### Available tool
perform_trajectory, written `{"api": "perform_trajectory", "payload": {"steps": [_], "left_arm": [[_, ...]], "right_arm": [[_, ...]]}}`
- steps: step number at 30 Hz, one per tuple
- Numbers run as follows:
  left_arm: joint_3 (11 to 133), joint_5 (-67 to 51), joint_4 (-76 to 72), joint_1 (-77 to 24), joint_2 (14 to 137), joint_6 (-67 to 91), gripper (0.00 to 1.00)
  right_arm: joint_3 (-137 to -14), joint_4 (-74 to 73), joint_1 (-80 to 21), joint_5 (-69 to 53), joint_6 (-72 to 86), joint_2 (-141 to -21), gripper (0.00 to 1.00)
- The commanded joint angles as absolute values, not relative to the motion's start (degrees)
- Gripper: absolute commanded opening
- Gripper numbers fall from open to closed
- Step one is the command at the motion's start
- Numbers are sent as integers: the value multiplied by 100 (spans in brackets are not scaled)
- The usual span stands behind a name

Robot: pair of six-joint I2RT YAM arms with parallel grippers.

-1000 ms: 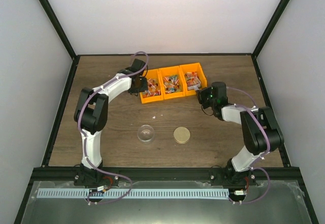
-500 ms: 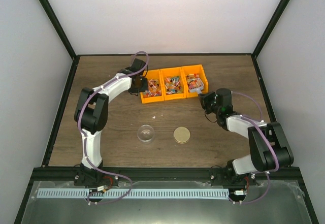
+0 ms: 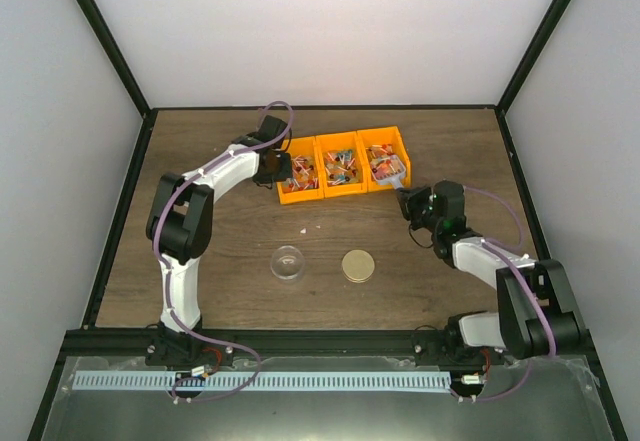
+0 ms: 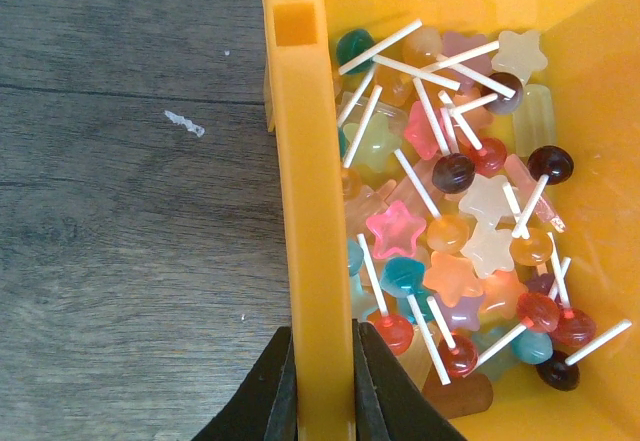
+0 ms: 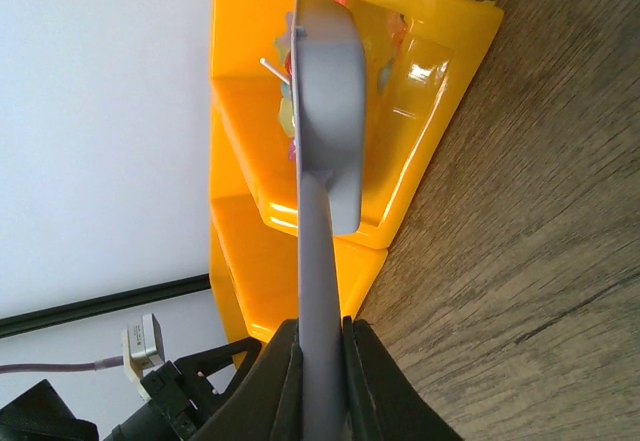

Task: Pack the candies
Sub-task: Scoop the fake candies from the storage box.

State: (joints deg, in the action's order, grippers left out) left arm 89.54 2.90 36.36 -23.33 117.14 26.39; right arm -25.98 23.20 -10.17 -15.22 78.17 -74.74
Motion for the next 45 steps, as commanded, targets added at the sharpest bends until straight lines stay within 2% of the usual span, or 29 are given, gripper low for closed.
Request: {"api": "perform_trajectory", "payload": {"steps": [1, 6, 23, 25, 30, 36, 45], "left_arm": [[9032, -50, 3722, -2364, 11563, 2796, 4], [9052, -33, 3753, -2364, 11570, 2786, 16], [9197, -62, 3819, -2364, 11654, 2749, 20], [9203, -13, 3840, -2362, 11632, 2722, 28], [9157, -51, 3822, -2364, 11490, 2707, 38], [8917, -140, 3706, -2364, 11185, 2749, 42], [8414, 14, 3476, -2294, 10371, 2795, 43]], "right_arm": [[-2546, 2347, -931, -1559, 7872, -7229, 1], [-2474, 2175, -931, -1538, 7887, -7035, 1], [-2213, 1581, -911, -1321, 7908, -6063, 1], [-2186, 1478, -913, -1327, 7910, -5895, 1], [-2066, 1364, -903, -1435, 7840, -5418, 1], [-2059, 1267, -904, -1960, 7346, -5035, 1], [-1844, 2187, -904, -4031, 6596, -5188, 1]]}}
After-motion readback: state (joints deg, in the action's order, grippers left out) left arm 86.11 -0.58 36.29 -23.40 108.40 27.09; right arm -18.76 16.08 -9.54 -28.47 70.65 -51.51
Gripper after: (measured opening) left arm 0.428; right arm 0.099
